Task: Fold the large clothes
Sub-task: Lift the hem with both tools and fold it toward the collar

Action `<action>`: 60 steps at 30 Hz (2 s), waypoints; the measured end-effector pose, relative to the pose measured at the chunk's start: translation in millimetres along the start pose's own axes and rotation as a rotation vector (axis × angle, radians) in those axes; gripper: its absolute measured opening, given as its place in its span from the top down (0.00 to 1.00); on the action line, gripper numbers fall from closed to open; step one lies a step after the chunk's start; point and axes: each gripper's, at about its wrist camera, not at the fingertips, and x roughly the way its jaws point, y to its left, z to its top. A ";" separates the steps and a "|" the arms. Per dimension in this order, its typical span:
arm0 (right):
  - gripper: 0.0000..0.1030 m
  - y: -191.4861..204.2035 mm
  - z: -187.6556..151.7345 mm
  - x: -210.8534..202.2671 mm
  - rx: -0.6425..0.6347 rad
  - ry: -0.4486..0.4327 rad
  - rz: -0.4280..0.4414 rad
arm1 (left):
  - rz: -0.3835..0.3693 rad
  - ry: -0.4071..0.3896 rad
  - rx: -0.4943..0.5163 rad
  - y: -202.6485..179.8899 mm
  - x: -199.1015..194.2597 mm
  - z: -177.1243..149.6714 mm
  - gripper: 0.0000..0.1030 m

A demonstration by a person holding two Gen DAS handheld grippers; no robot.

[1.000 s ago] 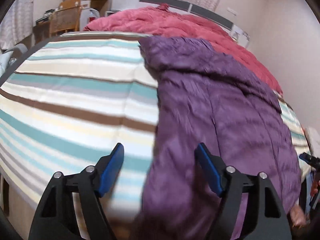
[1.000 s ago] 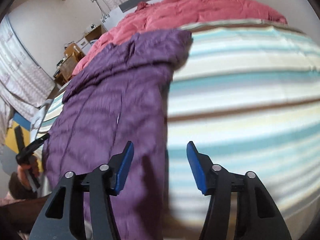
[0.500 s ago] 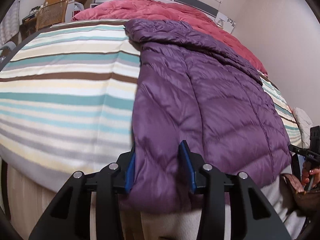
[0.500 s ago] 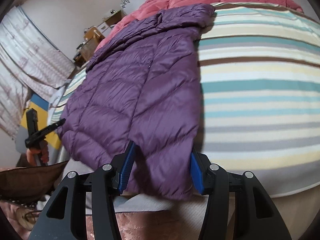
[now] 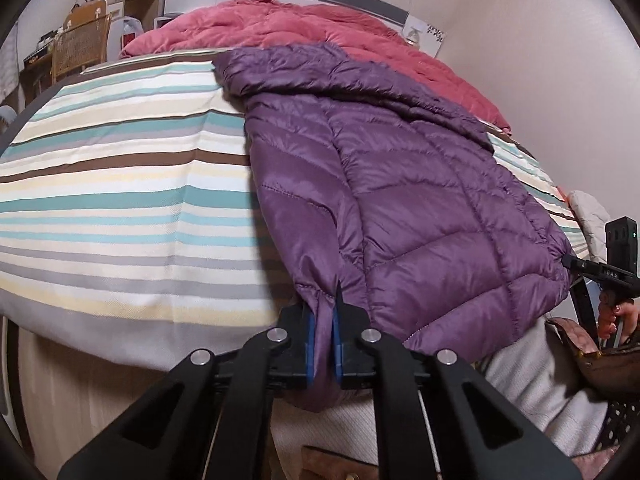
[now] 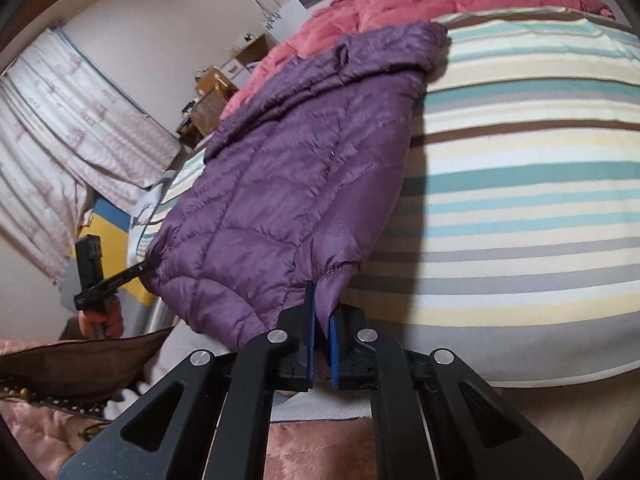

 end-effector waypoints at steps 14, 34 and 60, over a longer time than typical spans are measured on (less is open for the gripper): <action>0.95 5.1 29.8 -43.2 0.014 -0.098 0.194 | -0.174 -0.103 -0.115 10.6 -49.0 32.7 0.95; 0.95 -14.1 187.5 -23.0 0.157 -0.301 0.291 | -0.284 -0.239 -0.306 44.0 -12.7 190.0 0.95; 0.65 -108.7 306.1 128.5 0.484 -0.302 0.120 | -0.099 -0.121 -0.468 87.1 169.8 292.1 0.70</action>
